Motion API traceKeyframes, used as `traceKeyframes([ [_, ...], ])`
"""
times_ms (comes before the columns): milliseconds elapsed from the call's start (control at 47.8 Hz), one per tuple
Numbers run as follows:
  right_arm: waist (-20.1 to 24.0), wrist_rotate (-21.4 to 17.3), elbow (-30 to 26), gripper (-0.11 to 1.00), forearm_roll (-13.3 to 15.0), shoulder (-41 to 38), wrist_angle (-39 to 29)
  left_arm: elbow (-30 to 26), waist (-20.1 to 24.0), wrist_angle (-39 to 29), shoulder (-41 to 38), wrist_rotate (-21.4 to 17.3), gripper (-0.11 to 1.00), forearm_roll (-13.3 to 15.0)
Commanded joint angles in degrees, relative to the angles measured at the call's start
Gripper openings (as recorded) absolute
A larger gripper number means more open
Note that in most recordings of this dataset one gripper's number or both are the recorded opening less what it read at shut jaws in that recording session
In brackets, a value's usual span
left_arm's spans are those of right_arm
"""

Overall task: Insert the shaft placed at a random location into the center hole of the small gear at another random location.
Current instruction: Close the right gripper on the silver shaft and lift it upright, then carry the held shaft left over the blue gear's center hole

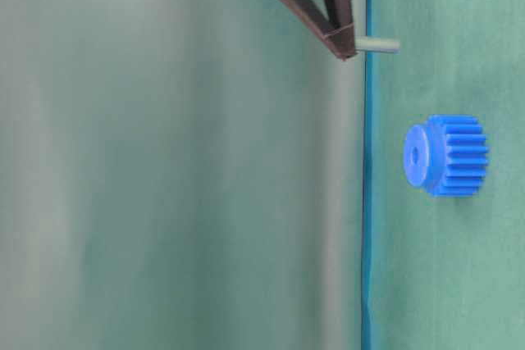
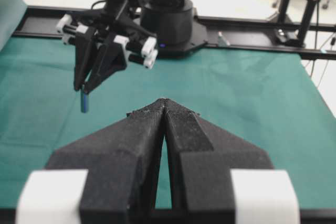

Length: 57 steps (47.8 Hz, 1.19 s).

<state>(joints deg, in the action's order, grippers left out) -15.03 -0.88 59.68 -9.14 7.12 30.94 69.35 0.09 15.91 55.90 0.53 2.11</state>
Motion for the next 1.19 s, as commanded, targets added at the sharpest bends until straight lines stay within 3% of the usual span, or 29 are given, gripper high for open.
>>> traceKeyframes([
  [0, -0.1, 0.2, -1.8, 0.14, -0.1, 1.9, -1.9, -0.7, 0.0, 0.3, -0.2, 0.1, 0.0, 0.2],
  [314, 0.6, 0.0, -4.4, 0.14, -0.1, 0.4, -2.3, -0.6, 0.0, 0.3, -0.1, 0.1, 0.0, 0.2],
  [773, 3.8, 0.1, -18.7, 0.14, 0.1, -9.2, -7.2, -0.6, 0.0, 0.3, -0.2, 0.3, 0.0, 0.3],
  [1171, 3.9, 0.2, -19.2, 0.14, 0.1, -10.1, -7.4, -0.6, 0.0, 0.4, -0.1, 0.4, 0.0, 0.3],
])
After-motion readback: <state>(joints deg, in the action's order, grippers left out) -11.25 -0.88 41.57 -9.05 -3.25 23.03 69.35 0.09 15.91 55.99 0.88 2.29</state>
